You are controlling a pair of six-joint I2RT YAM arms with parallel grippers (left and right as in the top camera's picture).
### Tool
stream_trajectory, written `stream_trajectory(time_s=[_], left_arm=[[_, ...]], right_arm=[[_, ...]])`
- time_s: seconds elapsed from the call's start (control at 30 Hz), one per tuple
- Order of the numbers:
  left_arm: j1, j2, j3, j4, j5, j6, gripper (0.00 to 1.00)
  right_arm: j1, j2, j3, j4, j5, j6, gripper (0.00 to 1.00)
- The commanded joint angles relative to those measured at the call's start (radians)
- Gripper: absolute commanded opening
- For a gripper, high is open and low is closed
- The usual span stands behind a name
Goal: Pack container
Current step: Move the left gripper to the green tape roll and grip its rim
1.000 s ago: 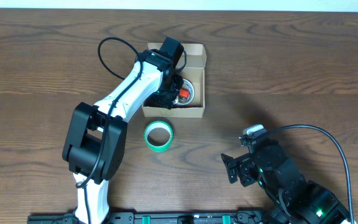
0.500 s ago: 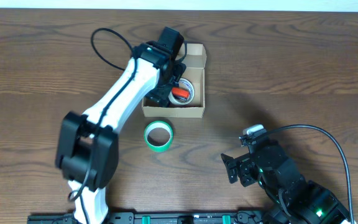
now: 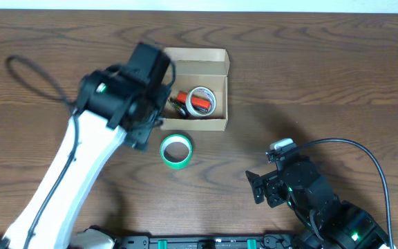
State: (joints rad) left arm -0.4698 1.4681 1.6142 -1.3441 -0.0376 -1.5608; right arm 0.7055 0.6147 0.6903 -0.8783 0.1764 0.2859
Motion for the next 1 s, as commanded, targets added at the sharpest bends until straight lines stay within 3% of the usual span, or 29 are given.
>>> stream_trajectory(time_s=[0.0, 0.23, 0.53, 0.7, 0.97], left_arm=[[-0.002, -0.081, -0.126, -0.013, -0.029, -0.075, 0.96], [-0.003, -0.219, -0.401, 0.044, 0.089, -0.15, 0.96], [-0.08, -0.193, -0.652, 0.303, 0.209, -0.188, 0.95], [-0.096, -0.125, -0.718, 0.444, 0.253, -0.198, 0.96], [-0.095, -0.014, -0.719, 0.503, 0.253, -0.202, 0.98]], right_arm=[[0.015, 0.0, 0.0, -0.002, 0.01, 0.016, 0.99], [0.015, 0.0, 0.0, -0.002, 0.01, 0.016, 0.99], [0.015, 0.0, 0.0, -0.002, 0.01, 0.016, 0.99], [0.015, 0.0, 0.0, -0.002, 0.01, 0.016, 0.99], [0.015, 0.0, 0.0, -0.002, 0.01, 0.016, 0.99]])
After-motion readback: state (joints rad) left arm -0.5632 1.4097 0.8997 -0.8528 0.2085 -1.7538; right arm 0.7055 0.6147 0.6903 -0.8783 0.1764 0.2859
